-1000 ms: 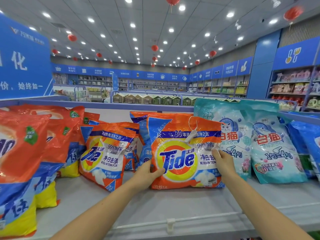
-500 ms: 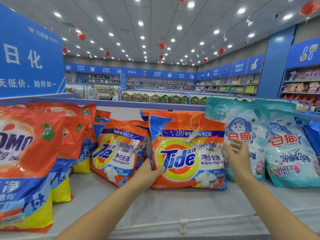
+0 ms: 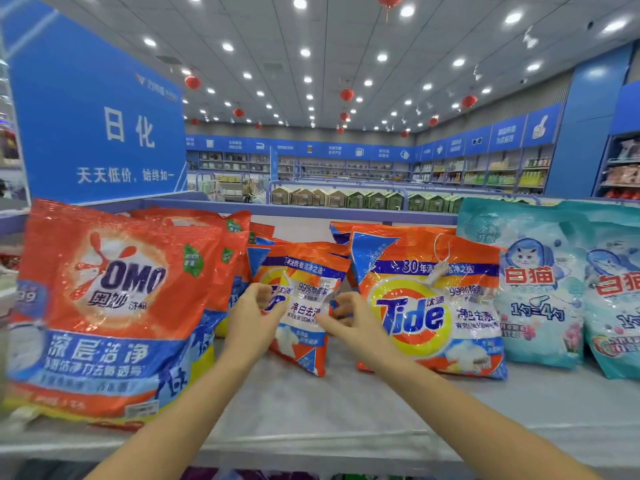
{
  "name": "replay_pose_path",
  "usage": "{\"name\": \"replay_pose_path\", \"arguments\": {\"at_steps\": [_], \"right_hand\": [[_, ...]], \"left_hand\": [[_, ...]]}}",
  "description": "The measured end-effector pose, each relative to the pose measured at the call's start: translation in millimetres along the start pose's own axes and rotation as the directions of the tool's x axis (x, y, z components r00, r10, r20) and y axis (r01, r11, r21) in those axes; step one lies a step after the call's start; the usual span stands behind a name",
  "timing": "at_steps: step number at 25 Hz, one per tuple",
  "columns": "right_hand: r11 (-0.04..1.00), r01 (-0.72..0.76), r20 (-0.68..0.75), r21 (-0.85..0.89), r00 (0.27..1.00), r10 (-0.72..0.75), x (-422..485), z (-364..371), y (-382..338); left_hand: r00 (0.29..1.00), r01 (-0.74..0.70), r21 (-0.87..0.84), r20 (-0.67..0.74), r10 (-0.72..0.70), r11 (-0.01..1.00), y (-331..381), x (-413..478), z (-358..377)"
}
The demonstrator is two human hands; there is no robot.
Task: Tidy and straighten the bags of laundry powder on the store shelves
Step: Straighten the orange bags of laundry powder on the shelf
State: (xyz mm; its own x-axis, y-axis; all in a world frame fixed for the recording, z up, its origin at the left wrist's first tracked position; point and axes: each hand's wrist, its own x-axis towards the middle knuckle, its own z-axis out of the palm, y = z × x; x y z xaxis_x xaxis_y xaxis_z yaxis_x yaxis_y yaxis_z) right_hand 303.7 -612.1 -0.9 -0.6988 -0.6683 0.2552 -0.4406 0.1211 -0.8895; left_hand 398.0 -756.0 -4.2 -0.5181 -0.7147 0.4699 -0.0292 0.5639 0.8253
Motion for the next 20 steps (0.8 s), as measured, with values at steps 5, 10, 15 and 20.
{"name": "replay_pose_path", "arguments": {"at_steps": [5, 10, 15, 20], "right_hand": [[0.994, -0.097, -0.167, 0.041, 0.981, 0.102, 33.3, 40.1, 20.4], [0.979, -0.114, -0.217, 0.17, 0.965, 0.15, 52.2, 22.4, 31.0], [0.889, -0.154, -0.118, 0.432, 0.967, 0.225, 66.5, 19.3, 10.2], [0.873, -0.061, -0.398, 0.484, 0.873, 0.282, 103.6, 17.1, -0.7]], "left_hand": [[0.963, 0.269, -0.066, -0.012, -0.271, 0.961, -28.6, 28.6, 14.5], [0.94, 0.34, -0.157, 0.094, -0.328, 0.927, -37.7, 29.4, 11.5], [0.897, 0.426, -0.232, 0.235, -0.374, 0.874, -46.9, 39.8, 17.4], [0.92, 0.381, -0.125, 0.155, -0.361, 0.916, -63.9, 42.3, 24.5]]}}
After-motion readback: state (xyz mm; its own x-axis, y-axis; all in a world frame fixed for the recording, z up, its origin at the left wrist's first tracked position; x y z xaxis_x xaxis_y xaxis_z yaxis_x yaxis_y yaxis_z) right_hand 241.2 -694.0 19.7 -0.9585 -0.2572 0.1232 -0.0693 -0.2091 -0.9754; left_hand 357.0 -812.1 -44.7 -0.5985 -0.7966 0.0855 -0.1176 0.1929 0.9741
